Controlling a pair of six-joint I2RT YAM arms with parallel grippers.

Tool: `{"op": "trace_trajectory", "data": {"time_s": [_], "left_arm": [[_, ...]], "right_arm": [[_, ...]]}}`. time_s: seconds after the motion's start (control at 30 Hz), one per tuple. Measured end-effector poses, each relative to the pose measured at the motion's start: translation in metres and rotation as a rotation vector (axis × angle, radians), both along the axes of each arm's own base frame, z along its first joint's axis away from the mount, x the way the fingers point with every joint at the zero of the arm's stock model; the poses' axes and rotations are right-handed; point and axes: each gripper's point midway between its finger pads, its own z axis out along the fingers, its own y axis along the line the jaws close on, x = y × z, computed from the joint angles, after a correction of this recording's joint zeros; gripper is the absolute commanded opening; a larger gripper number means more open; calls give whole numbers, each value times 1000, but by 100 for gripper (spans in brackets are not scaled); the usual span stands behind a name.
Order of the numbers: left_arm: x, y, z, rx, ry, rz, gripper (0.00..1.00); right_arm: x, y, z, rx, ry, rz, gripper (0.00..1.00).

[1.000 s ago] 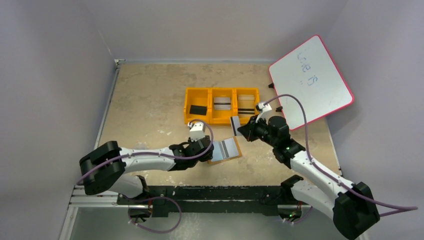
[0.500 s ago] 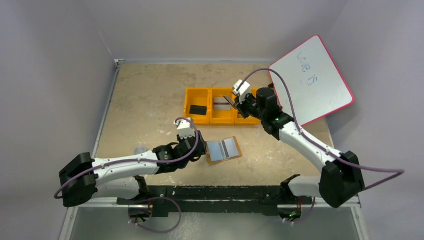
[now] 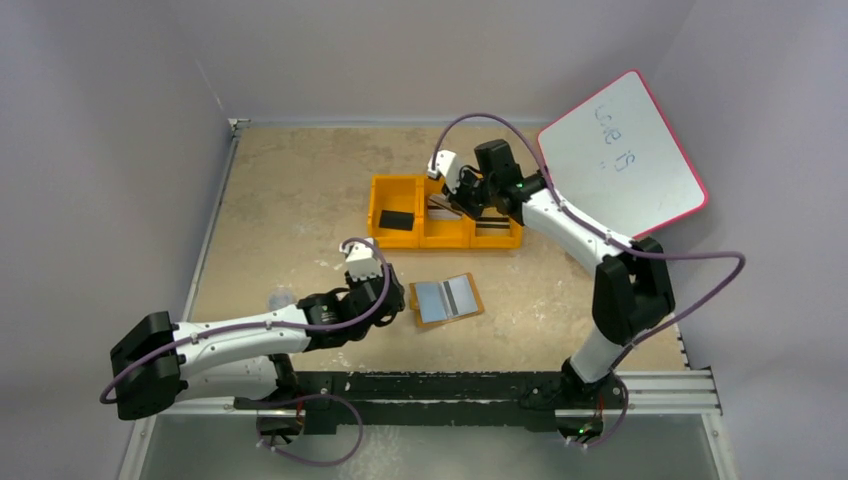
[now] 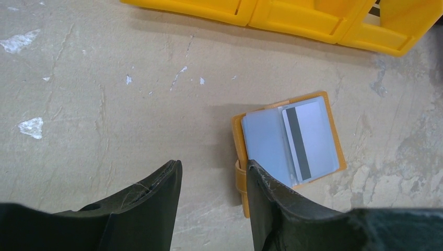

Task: Take the credit cards out of the card holder

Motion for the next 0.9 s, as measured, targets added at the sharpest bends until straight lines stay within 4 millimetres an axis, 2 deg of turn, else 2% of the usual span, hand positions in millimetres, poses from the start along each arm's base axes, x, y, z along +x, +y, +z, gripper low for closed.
{"op": "trace_trajectory", "data": {"time_s": [0.27, 0.43, 0.73, 0.9], "left_arm": [[0, 6, 11, -21, -20, 11, 48], [-1, 13, 18, -24, -34, 23, 48], [-2, 23, 22, -29, -47, 47, 48], [-4, 27, 18, -15, -41, 52, 48]], "right_arm": [[30, 9, -23, -73, 49, -2, 0], [41, 11, -37, -110, 70, 4, 0], [59, 5, -59, -195, 66, -16, 1], [69, 1, -60, -239, 1, 6, 0]]}}
